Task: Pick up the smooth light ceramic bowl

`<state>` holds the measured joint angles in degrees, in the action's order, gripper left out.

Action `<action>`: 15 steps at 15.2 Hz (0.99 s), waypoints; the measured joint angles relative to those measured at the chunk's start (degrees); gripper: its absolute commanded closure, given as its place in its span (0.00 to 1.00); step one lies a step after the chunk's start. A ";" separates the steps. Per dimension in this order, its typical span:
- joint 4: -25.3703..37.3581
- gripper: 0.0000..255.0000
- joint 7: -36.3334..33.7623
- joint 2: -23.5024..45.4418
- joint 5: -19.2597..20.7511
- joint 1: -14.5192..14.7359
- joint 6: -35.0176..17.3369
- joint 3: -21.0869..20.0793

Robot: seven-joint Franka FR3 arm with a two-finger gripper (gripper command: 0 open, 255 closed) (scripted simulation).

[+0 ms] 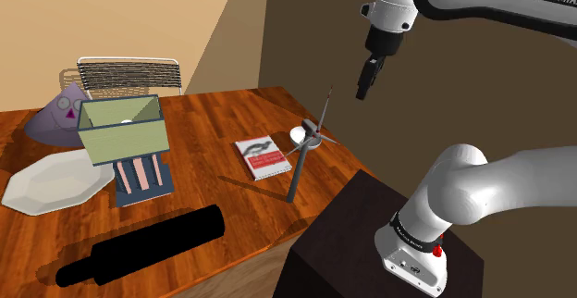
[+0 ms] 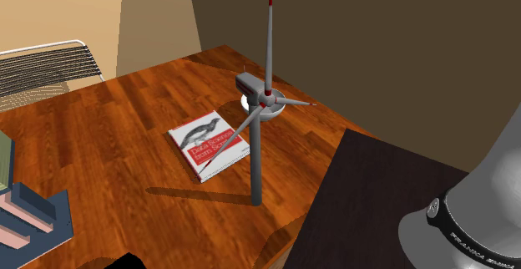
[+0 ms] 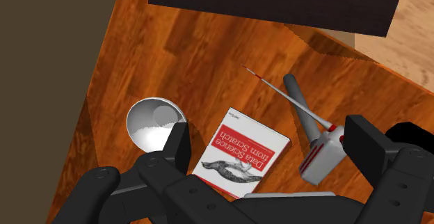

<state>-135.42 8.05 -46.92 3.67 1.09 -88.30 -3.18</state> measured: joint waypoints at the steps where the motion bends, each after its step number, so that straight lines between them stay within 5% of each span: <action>1: 0.00 0.00 0.00 0.00 0.00 0.00 0.00 0.00; 15: -8.22 0.00 5.46 17.42 3.46 -2.12 -24.99 6.32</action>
<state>-143.64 13.51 -29.50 7.13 -1.04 -113.29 3.13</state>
